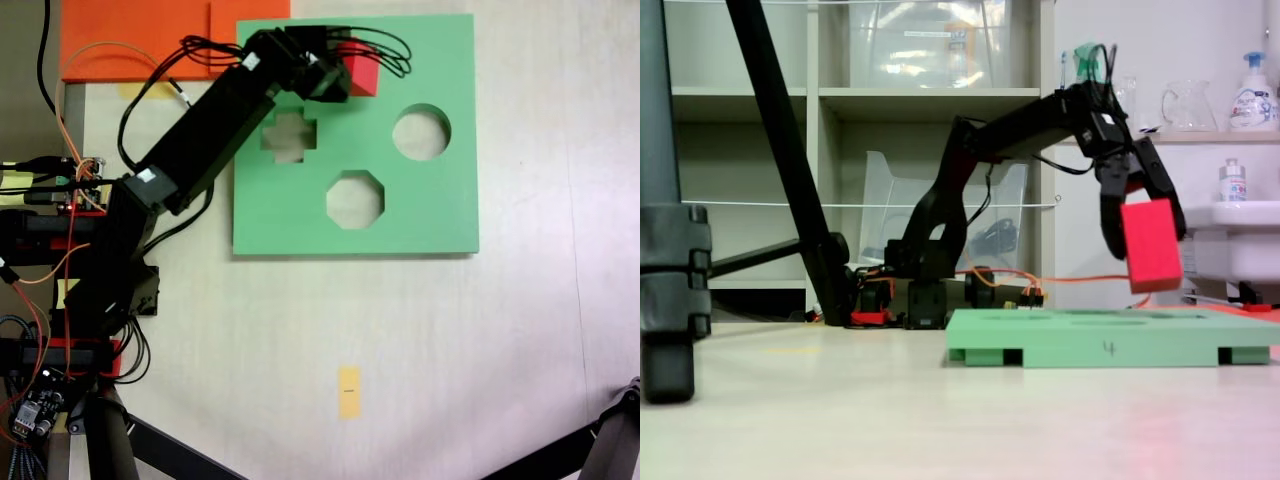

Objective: Put the square block into the corresponding hole

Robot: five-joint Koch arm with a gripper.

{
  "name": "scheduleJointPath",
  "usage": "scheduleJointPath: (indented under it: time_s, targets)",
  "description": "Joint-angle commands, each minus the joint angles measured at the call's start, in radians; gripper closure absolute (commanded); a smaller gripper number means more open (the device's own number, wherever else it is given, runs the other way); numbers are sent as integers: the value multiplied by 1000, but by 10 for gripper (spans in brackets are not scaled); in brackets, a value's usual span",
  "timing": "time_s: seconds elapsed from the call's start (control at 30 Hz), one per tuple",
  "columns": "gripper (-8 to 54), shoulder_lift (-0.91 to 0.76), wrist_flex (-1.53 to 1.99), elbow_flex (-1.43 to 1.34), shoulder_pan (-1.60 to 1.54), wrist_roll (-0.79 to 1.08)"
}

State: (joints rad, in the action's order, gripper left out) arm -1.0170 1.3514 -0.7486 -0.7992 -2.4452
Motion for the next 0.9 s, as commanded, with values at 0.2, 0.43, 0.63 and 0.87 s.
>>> scheduleJointPath:
  time_s: [0.2,0.43,0.63,0.87]
  targets:
    - [267,38,-44,133,-54,-26]
    - [260,43,-34,137,-60,-26]
    - [259,63,-8,138,-55,-25]
    - [258,81,35,138,-48,-15]
